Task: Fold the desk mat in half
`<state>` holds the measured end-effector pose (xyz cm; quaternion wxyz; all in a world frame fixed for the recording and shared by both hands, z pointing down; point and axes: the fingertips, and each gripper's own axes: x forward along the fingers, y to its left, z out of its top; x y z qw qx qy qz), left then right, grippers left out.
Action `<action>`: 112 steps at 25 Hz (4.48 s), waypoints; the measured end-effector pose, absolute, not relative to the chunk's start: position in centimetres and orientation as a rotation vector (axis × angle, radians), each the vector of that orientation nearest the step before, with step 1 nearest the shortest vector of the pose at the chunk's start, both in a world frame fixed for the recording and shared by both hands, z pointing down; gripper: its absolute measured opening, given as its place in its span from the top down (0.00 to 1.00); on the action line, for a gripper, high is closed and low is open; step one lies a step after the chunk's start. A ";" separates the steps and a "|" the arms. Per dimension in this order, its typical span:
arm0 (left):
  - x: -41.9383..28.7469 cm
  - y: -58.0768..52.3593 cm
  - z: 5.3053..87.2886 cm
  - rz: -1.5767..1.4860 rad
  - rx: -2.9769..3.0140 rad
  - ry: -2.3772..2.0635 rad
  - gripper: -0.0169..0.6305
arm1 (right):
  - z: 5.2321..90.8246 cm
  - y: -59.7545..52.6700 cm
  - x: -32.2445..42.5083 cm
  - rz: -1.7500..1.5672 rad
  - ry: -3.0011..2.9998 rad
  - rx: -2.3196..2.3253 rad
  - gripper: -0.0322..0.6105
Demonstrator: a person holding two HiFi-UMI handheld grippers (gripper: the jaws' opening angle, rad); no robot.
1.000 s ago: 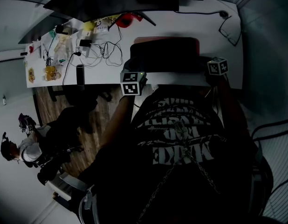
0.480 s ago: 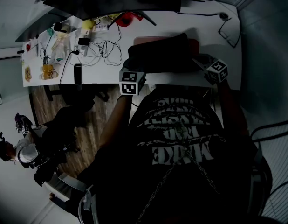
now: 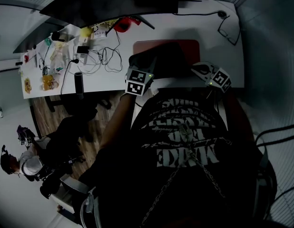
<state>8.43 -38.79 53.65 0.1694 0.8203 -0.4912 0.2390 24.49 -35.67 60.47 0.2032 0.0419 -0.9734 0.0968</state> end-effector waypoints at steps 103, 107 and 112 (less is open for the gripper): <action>0.7 -39.3 36.1 0.858 3.025 -1.055 0.94 | 41.8 -49.7 22.2 -0.488 -2.272 0.855 0.92; 1.2 -40.9 35.4 0.878 3.114 -1.029 0.94 | 37.0 -49.9 24.3 -0.537 -2.223 1.046 0.92; 2.0 -40.1 36.7 0.800 3.153 -0.882 0.94 | 36.2 -47.0 25.8 -0.520 -2.154 1.060 0.92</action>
